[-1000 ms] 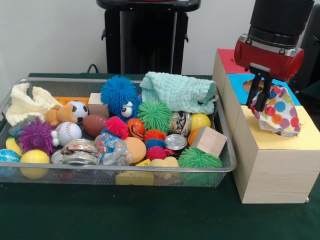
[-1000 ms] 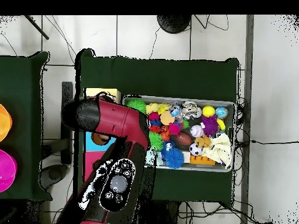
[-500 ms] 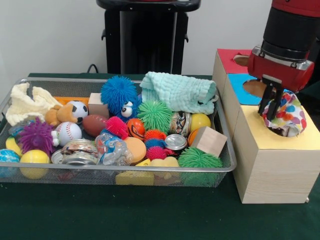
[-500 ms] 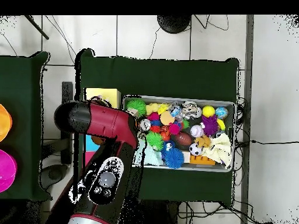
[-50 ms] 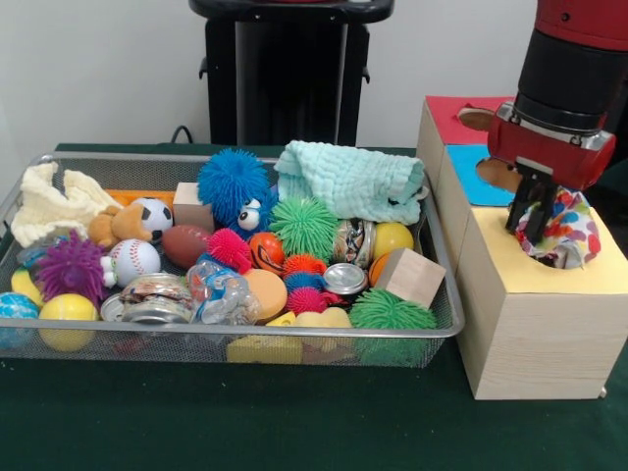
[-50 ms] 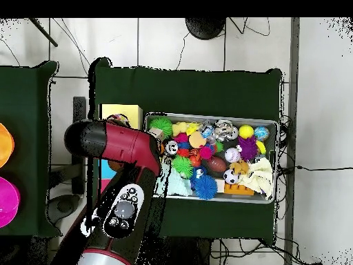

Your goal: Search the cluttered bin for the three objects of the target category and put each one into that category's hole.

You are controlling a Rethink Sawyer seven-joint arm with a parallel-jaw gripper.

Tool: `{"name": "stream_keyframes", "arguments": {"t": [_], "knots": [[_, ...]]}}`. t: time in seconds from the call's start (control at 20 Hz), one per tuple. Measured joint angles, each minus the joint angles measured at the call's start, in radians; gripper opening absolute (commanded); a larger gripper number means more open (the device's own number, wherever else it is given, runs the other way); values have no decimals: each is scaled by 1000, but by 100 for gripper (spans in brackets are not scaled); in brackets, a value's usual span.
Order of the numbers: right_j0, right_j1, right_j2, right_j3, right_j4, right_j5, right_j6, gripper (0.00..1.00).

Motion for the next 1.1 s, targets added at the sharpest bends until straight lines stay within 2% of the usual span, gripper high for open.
{"name": "stream_keyframes", "arguments": {"t": [1.1], "knots": [[-1, 2, -11, -12, -5, 21, 0, 100]]}}
